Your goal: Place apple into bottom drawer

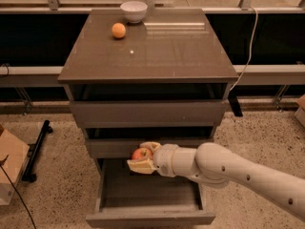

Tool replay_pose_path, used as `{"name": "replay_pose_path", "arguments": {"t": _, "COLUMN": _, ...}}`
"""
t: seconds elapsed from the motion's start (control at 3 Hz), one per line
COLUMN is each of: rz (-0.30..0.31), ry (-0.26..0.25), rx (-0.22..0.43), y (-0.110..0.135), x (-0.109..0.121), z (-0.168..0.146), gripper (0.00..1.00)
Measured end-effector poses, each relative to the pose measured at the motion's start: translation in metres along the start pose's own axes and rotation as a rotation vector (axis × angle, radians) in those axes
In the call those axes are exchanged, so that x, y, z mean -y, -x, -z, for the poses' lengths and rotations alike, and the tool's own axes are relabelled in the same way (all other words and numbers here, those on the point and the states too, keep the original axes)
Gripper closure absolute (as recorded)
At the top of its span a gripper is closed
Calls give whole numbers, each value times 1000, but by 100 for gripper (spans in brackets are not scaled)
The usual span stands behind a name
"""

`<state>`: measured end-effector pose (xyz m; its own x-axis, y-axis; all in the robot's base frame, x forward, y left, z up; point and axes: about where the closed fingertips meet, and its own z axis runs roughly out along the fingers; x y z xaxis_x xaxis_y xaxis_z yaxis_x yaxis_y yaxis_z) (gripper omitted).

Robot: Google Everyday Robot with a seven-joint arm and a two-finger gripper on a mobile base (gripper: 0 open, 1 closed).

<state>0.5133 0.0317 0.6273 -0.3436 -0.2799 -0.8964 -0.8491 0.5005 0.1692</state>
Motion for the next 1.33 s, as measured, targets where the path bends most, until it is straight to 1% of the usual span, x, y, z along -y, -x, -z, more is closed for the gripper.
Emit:
{"name": "replay_pose_path", "arguments": {"t": 0.33, "rz": -91, "ry": 20, "rx": 44, "y": -52, "x": 12, "z": -25, "gripper": 100}}
{"name": "replay_pose_path", "arguments": {"t": 0.67, "rz": -128, "ry": 41, "rx": 48, "y": -66, "x": 7, "z": -33, "gripper": 100}}
{"name": "replay_pose_path", "arguments": {"t": 1.0, "rz": -131, "ry": 36, "rx": 18, "y": -96, "x": 32, "z": -65, "gripper": 100}}
{"name": "replay_pose_path", "arguments": {"t": 1.33, "rz": -134, "ry": 35, "rx": 19, "y": -97, "x": 33, "z": -66, "gripper": 100}}
